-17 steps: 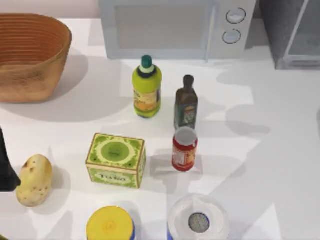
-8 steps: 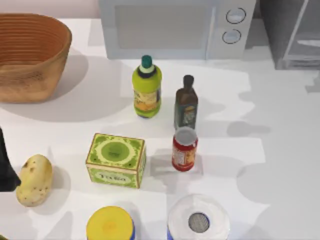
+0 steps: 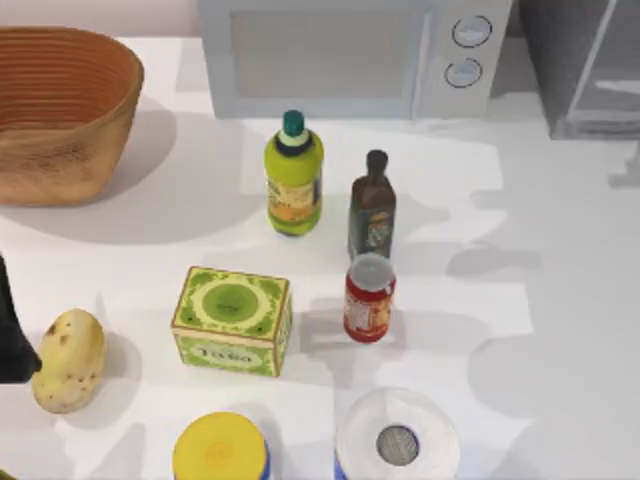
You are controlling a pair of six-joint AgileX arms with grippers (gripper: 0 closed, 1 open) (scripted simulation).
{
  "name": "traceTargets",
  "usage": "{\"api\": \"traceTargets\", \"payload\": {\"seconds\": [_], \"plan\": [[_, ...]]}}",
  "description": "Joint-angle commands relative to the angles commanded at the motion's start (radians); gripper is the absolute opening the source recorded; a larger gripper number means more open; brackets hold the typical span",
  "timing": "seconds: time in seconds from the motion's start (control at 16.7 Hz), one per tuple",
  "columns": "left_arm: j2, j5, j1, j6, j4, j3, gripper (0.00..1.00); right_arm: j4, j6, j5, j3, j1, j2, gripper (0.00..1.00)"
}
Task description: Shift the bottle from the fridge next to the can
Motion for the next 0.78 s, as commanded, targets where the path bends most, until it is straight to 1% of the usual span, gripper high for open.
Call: {"api": "traceTargets", "payload": {"seconds": [0.12, 0.24, 0.36, 0.66, 0.78], "plan": [[0.0, 0.0, 0.0, 0.0, 0.0, 0.0, 1.0, 0.035, 0.002, 0.054, -0.025, 0.054, 0.009, 0.0], [0.0, 0.0, 0.0, 0.0, 0.0, 0.0, 1.0, 0.082, 0.007, 0.147, -0.071, 0.149, 0.019, 0.0], [0.0, 0.0, 0.0, 0.0, 0.0, 0.0, 1.0, 0.135, 0.014, 0.273, -0.133, 0.284, 0.023, 0.0], [0.0, 0.0, 0.0, 0.0, 0.0, 0.0, 1.0, 0.263, 0.038, 0.648, -0.322, 0.691, 0.009, 0.0], [0.0, 0.0, 0.0, 0.0, 0.0, 0.0, 1.0, 0.301, 0.046, 0.77, -0.391, 0.814, -0.006, 0.0]]}}
